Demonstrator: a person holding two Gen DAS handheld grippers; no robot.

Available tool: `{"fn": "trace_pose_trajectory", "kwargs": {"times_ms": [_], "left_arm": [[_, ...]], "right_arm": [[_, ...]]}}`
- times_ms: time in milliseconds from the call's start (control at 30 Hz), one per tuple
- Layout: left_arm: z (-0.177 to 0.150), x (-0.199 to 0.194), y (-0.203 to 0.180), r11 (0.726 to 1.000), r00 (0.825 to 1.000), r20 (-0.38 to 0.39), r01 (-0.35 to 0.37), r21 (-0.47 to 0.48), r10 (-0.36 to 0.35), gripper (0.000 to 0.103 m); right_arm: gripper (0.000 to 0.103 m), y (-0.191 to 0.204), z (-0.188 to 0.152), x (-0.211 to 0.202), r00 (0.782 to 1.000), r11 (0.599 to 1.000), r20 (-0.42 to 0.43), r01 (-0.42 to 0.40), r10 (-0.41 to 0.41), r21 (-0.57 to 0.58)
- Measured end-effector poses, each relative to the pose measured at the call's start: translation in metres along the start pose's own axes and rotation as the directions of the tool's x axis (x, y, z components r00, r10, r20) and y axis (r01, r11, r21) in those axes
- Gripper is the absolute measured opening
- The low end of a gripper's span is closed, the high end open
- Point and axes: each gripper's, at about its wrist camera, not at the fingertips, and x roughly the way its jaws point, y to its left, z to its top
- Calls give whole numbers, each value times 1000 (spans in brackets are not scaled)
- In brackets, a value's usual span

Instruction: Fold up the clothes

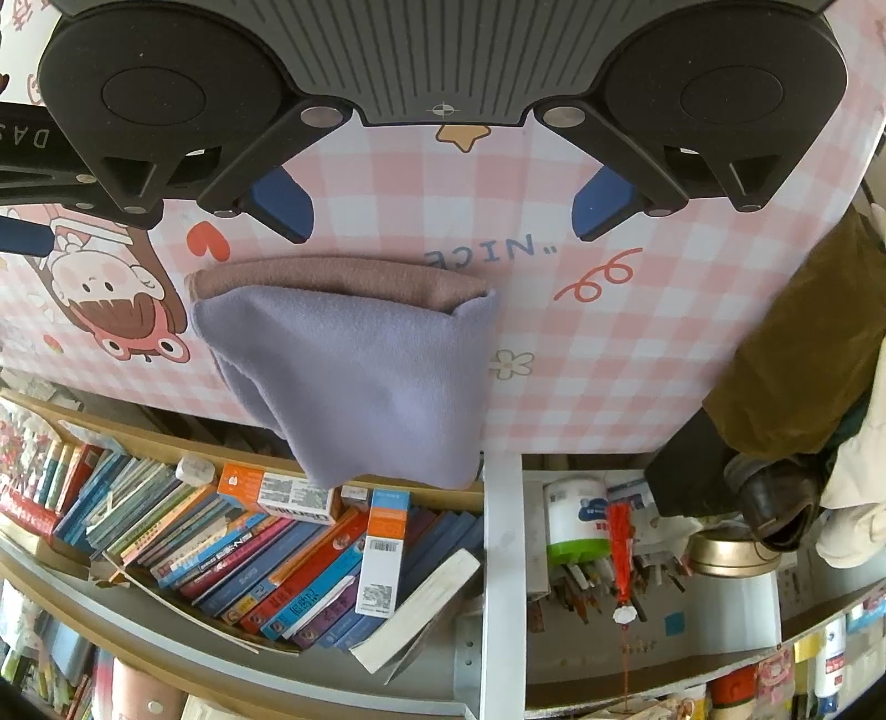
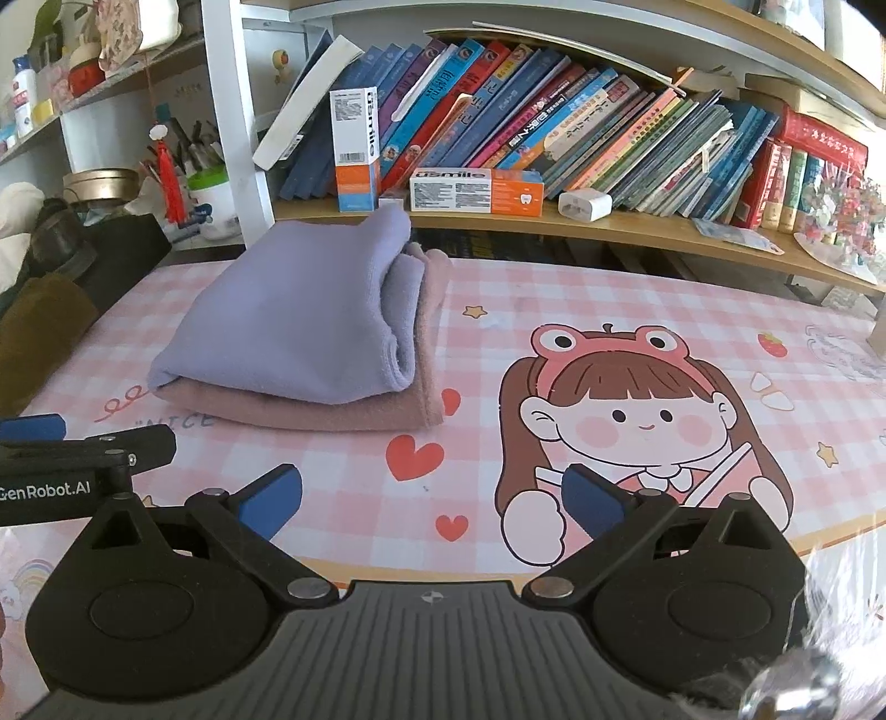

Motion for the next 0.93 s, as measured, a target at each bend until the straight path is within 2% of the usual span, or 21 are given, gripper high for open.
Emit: {"fn": "trace_pose_trajectory", "kwargs": {"times_ms": [933], "left_arm": [[-1, 2, 2, 1000, 1000, 9, 14, -2, -14, 103]], "right_arm": [[101, 1, -1, 8, 1000, 1000, -25, 6, -6, 5]]}}
